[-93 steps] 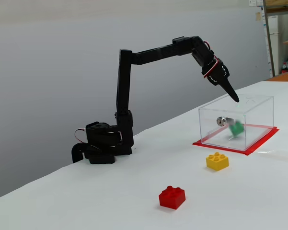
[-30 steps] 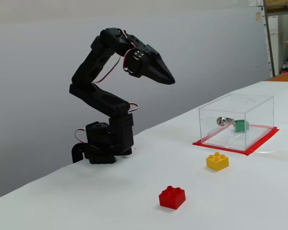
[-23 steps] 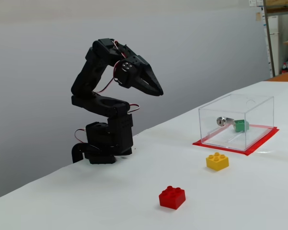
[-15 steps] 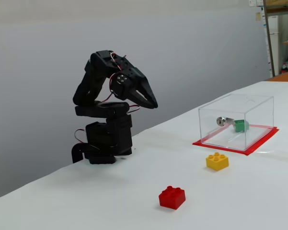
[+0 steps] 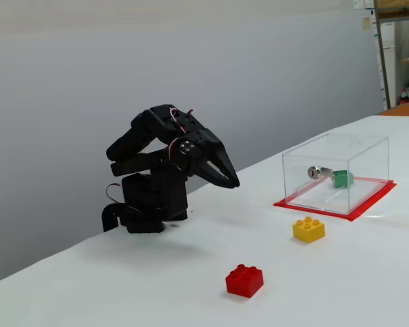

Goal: Pick the green lego brick and place it into the transparent box

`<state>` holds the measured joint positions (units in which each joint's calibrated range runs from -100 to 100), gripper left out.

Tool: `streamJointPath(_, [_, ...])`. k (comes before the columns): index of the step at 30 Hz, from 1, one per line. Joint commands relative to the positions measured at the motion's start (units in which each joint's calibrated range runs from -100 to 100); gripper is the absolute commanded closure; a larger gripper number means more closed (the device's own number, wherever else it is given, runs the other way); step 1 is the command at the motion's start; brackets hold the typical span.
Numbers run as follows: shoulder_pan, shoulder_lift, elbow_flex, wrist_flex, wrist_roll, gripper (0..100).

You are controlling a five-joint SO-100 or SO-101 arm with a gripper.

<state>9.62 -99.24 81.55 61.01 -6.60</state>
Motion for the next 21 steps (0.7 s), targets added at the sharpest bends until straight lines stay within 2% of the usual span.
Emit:
streamJointPath(1, [0.33, -0.42, 5.88, -5.14, 0.02, 99])
streamJointPath(8, [-0.78, -0.51, 15.28, -9.05, 0.02, 99])
streamJointPath(18, [-1.52, -0.59, 17.0, -7.75, 0.44, 99])
streamJointPath(21, [-1.52, -0.59, 15.73, -2.96, 2.21, 99])
